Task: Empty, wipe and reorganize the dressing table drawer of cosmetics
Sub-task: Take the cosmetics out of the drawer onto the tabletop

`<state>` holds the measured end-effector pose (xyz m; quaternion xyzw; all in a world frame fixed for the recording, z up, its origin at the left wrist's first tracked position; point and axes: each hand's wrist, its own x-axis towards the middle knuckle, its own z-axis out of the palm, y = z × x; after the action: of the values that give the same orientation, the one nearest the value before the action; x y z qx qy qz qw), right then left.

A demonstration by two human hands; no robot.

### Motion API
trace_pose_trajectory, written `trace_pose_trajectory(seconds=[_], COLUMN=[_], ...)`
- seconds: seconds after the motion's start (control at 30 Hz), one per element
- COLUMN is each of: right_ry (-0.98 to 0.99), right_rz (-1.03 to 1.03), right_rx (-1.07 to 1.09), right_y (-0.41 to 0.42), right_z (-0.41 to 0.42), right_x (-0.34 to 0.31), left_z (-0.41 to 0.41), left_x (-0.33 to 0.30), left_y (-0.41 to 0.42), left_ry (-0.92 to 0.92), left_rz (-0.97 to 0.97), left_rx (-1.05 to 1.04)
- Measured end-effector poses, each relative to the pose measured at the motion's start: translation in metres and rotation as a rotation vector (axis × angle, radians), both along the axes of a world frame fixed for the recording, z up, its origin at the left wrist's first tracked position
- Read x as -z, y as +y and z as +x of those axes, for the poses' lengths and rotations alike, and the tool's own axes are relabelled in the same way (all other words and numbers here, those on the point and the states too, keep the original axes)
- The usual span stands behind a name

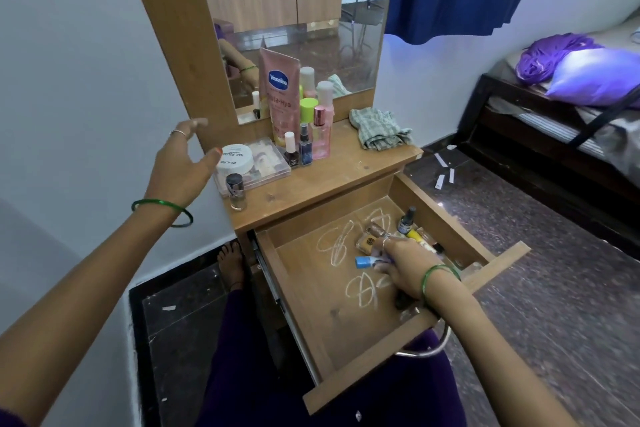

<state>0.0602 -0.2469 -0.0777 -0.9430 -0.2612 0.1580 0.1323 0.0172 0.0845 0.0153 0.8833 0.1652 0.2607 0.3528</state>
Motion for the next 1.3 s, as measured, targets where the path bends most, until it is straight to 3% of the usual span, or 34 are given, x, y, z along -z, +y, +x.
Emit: trace_pose_trajectory(seconds=[0.2,0.33,0.57,0.7,0.9,1.3], right_ry=[0.077,0.011,-0.107,-0.233,-0.274,-0.2], right_rz=[0.375,0.582,0.716,0.739,0.688,0.617], right_rx=[0.155,0.239,0.235,0.227,0.278,0.352], right_y=[-0.007,-0.007,0.018,0.046,0.078,0.099], right_z=[0.001,0.008,0.045,0.079,0.119,0.133], right_x=[-0.007,-0.015,-0.059,-0.077,-0.074,-0.049], left_z=[-0.037,-0.048,-0.041,-0.034,-0.035,-0.04], left_x=[-0.009,0.02,0.08,0.099,0.119,0.126], left_y=[-0.085,-0.118,-0.147,-0.159,-0.161,-0.165], left_ry=[-0.108,-0.047,0.203,0.345,0.392,0.325], left_rz=[0.077,0.089,0.144,0.132,0.214,0.3], left_rx=[0.283,0.443,0.67,0.73,0.714,0.606])
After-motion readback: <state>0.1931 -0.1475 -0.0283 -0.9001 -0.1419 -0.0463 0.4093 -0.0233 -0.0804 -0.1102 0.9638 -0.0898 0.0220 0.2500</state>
